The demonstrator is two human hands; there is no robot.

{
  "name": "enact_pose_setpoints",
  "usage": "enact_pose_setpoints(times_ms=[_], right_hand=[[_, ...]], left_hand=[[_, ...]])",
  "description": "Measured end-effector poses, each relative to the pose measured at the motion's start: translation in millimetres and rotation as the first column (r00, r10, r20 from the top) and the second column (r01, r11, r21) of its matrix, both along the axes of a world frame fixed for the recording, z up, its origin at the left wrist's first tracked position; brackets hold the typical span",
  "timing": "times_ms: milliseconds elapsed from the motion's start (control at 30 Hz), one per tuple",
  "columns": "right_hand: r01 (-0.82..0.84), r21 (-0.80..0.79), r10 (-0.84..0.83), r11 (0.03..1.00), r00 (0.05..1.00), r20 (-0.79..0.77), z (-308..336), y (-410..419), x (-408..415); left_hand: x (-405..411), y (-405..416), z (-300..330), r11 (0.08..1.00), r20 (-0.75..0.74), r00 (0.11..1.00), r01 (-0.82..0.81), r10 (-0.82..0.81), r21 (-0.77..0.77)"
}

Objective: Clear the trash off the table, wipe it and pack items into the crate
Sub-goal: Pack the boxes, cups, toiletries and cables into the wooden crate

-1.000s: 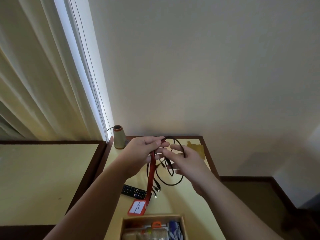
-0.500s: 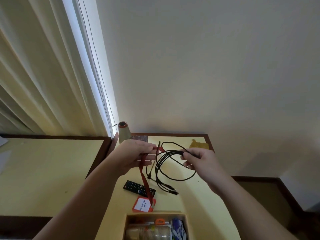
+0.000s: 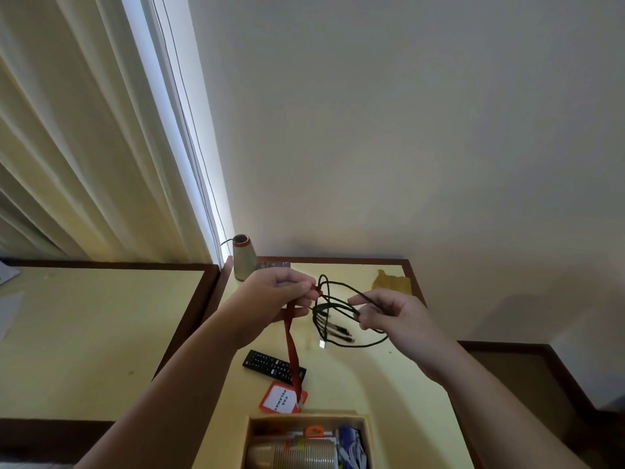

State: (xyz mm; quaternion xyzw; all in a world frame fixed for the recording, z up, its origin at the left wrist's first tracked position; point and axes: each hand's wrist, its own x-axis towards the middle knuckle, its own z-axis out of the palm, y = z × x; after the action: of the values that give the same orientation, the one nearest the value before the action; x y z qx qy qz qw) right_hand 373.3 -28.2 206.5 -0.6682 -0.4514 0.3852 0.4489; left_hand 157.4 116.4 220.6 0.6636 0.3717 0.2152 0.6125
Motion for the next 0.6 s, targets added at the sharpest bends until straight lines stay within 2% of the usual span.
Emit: enact_pose_setpoints(times_ms=[133, 233, 400, 500, 600], right_hand=[[-0.045, 0.005, 0.044, 0.999, 0.997, 0.056, 3, 5, -9], [-0.011, 0.048, 0.006, 0.999, 0.996, 0.093, 5, 10, -18], [0.025, 0.063, -0.025, 0.998, 1.000, 0.008, 9, 16, -29], [0.051, 0.050, -0.055, 0.997, 0.995, 0.089, 6, 18, -29], [0.073, 0.013, -0.073, 0.997, 0.948, 0.310, 5, 24, -32]], left_hand=[[5, 2, -2, 1.000, -0.024, 1.000, -0.015, 0.015, 0.011], [8, 4, -1, 0.995, -0.099, 0.995, 0.014, -0.004, 0.101], [11, 5, 2, 0.979, -0.163, 0.985, -0.018, 0.052, 0.204], [9, 4, 5, 0.973, -0.146, 0.987, -0.035, 0.070, 0.229], [7, 1, 7, 0.965, -0.132, 0.988, -0.043, 0.079, 0.257]])
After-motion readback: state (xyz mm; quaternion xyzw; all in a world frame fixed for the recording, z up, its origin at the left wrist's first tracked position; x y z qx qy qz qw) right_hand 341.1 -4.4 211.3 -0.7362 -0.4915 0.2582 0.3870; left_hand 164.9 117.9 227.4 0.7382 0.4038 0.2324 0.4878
